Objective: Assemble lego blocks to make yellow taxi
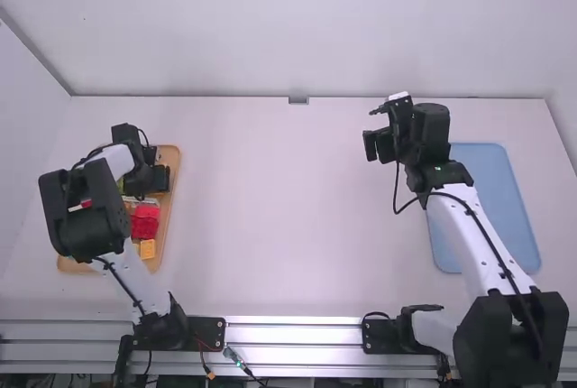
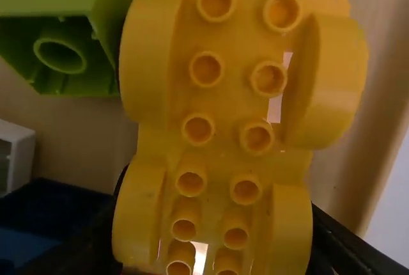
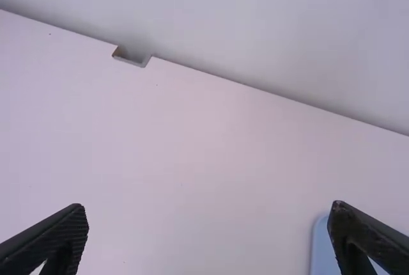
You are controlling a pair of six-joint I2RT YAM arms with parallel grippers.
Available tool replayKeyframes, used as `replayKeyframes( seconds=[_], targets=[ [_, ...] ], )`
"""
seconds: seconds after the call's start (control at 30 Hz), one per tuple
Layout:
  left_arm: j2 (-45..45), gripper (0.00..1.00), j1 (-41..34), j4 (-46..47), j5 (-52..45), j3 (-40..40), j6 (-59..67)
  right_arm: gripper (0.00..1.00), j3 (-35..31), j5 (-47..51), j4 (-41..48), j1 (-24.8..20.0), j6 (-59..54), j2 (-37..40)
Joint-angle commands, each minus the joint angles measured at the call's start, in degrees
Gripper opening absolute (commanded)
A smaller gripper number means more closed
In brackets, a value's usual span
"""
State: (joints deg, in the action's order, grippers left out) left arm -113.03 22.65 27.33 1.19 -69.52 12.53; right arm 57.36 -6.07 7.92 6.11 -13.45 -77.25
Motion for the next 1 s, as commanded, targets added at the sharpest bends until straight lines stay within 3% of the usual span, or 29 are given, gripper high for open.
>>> replayKeyframes(
  seconds=[0.0, 0.1, 0.23, 0.37, 0.57, 0.63, 0.7, 0.8, 0.97],
  targets=[
    [-0.4, 0.73, 0.2, -1.3, -2.1, 1.4, 4.8, 0.99, 1.8, -0.3, 0.1, 0.3, 0.1, -0.3],
    [-0.4, 0.75, 0.1, -3.7, -2.0, 2.1, 4.9, 0.99, 1.8, -0.3, 0.1, 0.3, 0.1, -0.3],
    [-0.4, 0.7, 0.2, -4.1, -2.3, 2.4, 4.6, 0.99, 1.8, -0.3, 0.3, 0.3, 0.1, -0.3],
    [-0.4, 0.54, 0.1, -3.8, -1.6, 2.4, 3.7, 0.99, 1.8, -0.3, 0.3, 0.3, 1.3, -0.3],
    [0.5, 0.37, -0.2, -3.6, -1.1, 2.3, 3.3, 0.99, 1.8, -0.3, 0.3, 0.3, 1.6, -0.3],
    [1.1, 0.38, -0.2, -3.4, 0.2, 1.6, 1.6, 0.99, 1.8, -0.3, 0.3, 0.3, 1.6, -0.3],
    [3.0, 0.28, -0.2, -2.1, 1.2, 0.0, -1.0, 0.99, 1.8, -0.3, 0.5, 0.3, 1.6, -0.3],
    [5.7, 0.24, -0.9, -0.8, -1.5, -1.0, -0.6, 0.99, 1.8, -0.3, 0.5, 0.3, 1.6, -0.3],
    [13.0, 0.24, -6.1, 0.0, -12.7, -0.7, 7.5, 0.99, 1.8, -0.3, 0.5, 0.3, 1.6, -0.3]
  ],
)
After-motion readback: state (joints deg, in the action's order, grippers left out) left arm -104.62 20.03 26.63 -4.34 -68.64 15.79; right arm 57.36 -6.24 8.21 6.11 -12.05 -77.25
